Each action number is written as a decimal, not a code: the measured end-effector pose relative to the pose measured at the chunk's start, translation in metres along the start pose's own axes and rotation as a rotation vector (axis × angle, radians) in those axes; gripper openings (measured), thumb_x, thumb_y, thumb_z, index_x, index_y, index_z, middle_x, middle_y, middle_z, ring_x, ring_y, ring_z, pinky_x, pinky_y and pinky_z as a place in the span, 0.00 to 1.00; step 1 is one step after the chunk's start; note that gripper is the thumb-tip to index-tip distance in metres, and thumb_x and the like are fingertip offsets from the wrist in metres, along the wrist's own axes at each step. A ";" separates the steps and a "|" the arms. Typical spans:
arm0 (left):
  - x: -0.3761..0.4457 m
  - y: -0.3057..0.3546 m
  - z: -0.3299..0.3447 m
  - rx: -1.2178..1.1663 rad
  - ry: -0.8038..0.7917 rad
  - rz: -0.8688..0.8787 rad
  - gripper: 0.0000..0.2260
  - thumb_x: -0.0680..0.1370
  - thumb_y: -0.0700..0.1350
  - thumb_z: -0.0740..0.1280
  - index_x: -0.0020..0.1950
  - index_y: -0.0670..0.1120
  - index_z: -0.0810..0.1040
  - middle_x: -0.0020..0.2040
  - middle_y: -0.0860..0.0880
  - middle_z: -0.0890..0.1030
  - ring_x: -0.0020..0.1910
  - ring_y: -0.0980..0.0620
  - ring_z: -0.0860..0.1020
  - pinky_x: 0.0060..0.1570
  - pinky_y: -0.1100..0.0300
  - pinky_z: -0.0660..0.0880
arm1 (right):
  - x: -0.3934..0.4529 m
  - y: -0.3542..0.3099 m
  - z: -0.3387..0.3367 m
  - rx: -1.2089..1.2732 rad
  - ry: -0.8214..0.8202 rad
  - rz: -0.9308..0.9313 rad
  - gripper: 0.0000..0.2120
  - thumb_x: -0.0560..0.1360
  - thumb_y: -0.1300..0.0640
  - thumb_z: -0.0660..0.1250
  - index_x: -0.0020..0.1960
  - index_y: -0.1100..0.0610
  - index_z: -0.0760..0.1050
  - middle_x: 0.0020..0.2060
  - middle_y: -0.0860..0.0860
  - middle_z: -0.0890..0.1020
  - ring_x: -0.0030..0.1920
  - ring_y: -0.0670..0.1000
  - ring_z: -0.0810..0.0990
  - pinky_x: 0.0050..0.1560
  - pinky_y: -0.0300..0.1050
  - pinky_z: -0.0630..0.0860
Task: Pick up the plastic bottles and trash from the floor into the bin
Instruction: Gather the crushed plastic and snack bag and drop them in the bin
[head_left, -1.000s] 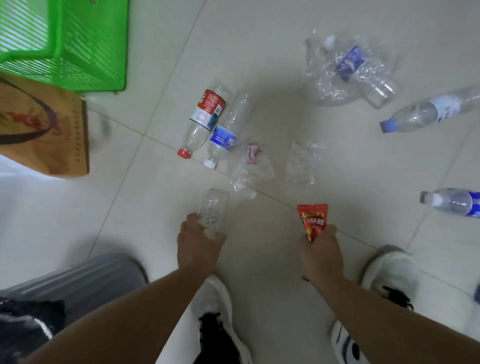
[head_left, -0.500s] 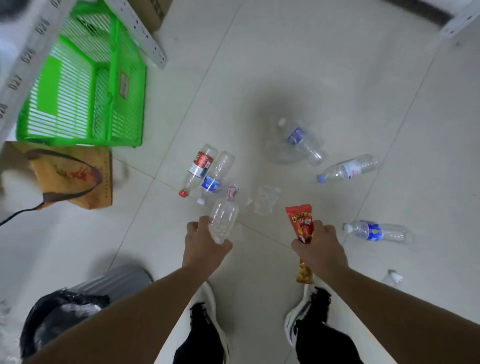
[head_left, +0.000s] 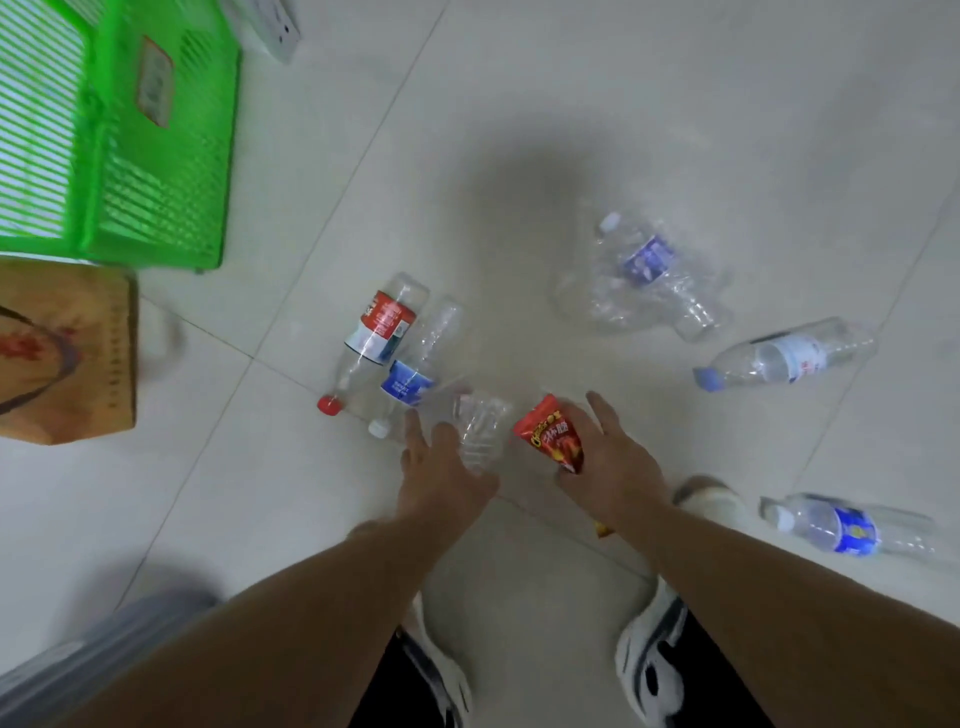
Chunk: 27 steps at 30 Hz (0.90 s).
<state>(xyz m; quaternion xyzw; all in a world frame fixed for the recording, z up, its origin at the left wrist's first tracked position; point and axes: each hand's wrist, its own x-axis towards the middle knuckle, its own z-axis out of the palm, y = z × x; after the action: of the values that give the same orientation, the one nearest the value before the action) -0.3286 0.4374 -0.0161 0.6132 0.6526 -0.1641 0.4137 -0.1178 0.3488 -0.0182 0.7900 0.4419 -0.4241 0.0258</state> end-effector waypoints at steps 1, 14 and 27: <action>0.010 -0.006 0.015 0.024 0.016 0.005 0.33 0.70 0.53 0.78 0.72 0.53 0.70 0.89 0.49 0.45 0.81 0.36 0.64 0.69 0.46 0.72 | 0.013 0.006 0.018 -0.005 0.007 -0.025 0.46 0.71 0.46 0.75 0.82 0.32 0.54 0.86 0.45 0.52 0.65 0.61 0.83 0.56 0.56 0.81; -0.050 0.010 0.015 0.029 0.127 -0.088 0.29 0.70 0.48 0.76 0.70 0.51 0.73 0.60 0.45 0.83 0.61 0.37 0.79 0.59 0.45 0.77 | -0.023 0.035 -0.024 0.085 0.125 0.078 0.39 0.74 0.51 0.74 0.80 0.51 0.60 0.58 0.58 0.82 0.56 0.63 0.82 0.50 0.55 0.79; 0.002 0.060 -0.025 -0.187 0.130 0.047 0.36 0.68 0.46 0.78 0.76 0.54 0.73 0.58 0.52 0.84 0.58 0.44 0.82 0.62 0.44 0.80 | 0.124 0.005 -0.134 -0.178 0.086 0.032 0.46 0.74 0.40 0.75 0.83 0.48 0.54 0.66 0.57 0.81 0.63 0.64 0.83 0.58 0.59 0.81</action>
<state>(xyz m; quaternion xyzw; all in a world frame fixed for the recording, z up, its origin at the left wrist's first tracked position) -0.2808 0.4686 0.0147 0.5963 0.6760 -0.0525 0.4298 0.0035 0.4852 -0.0198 0.8090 0.4660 -0.3485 0.0835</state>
